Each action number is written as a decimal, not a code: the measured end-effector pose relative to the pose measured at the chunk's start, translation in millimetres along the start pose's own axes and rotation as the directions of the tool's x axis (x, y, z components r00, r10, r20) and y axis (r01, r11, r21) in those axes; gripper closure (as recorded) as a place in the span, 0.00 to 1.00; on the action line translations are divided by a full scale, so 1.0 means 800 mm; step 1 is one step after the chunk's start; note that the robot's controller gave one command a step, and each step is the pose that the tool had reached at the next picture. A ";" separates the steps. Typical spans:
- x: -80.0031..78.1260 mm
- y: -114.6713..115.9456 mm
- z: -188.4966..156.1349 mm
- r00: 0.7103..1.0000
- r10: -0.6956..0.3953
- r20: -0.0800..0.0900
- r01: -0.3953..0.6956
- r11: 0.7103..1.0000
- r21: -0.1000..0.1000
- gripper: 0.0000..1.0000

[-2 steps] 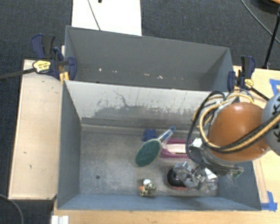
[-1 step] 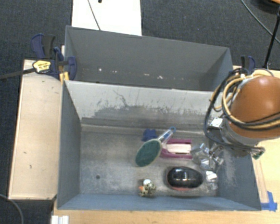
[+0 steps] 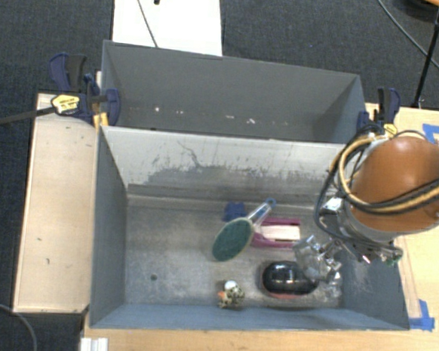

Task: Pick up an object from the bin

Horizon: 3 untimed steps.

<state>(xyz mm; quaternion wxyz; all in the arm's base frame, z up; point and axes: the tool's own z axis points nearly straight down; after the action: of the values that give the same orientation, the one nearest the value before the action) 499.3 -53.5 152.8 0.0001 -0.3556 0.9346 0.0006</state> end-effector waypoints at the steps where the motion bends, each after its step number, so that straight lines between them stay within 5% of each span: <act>1: 0.000 0.000 -0.001 1.000 -0.001 0.001 0.001 1.000 0.002 0.00; 2: -0.009 0.051 0.085 0.990 -0.140 0.006 0.140 0.990 0.003 0.00; 3: -0.057 0.046 0.023 0.949 -0.314 0.004 0.314 0.949 0.005 0.00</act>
Offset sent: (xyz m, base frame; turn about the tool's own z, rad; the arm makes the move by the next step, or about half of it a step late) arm 0.0000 0.0000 0.0000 0.0000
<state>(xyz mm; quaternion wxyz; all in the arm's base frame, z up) 509.1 4.1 134.5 0.0031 -0.4998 0.8661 -0.0005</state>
